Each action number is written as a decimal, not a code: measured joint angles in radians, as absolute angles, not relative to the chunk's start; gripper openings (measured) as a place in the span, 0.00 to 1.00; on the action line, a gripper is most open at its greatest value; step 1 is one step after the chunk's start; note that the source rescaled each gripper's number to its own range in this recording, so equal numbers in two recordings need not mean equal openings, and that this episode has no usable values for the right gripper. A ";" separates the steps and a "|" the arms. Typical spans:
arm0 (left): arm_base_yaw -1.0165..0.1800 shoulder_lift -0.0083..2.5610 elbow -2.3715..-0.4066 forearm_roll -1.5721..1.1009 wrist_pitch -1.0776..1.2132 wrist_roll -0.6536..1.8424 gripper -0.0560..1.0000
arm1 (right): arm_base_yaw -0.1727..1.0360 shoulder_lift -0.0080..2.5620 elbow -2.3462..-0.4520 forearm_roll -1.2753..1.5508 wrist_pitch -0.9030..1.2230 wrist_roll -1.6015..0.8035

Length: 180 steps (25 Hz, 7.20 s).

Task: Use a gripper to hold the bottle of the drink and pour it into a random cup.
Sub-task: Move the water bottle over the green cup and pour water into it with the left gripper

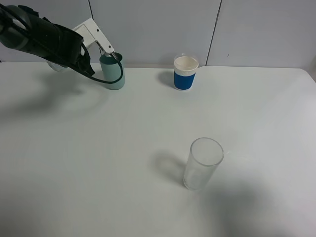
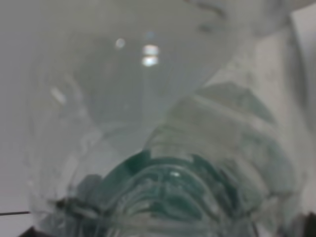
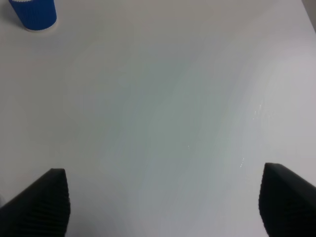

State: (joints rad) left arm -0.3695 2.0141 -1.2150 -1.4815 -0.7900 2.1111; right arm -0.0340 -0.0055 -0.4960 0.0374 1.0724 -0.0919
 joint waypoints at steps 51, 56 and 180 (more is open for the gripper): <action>-0.385 2.081 -1.273 -1.474 -0.913 2.439 0.05 | -0.034 -0.006 -0.496 0.037 1.072 -0.092; -0.385 2.081 -1.273 -1.458 -0.925 2.469 0.05 | -0.034 -0.006 -0.496 0.037 1.072 -0.092; -0.358 2.081 -1.274 -1.242 -1.069 2.564 0.05 | -0.034 -0.006 -0.496 0.037 1.072 -0.092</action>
State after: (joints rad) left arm -0.3584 2.0808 -1.2741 -1.2422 -1.0693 2.5640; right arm -0.0340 -0.0055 -0.4960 0.0374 1.0724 -0.0919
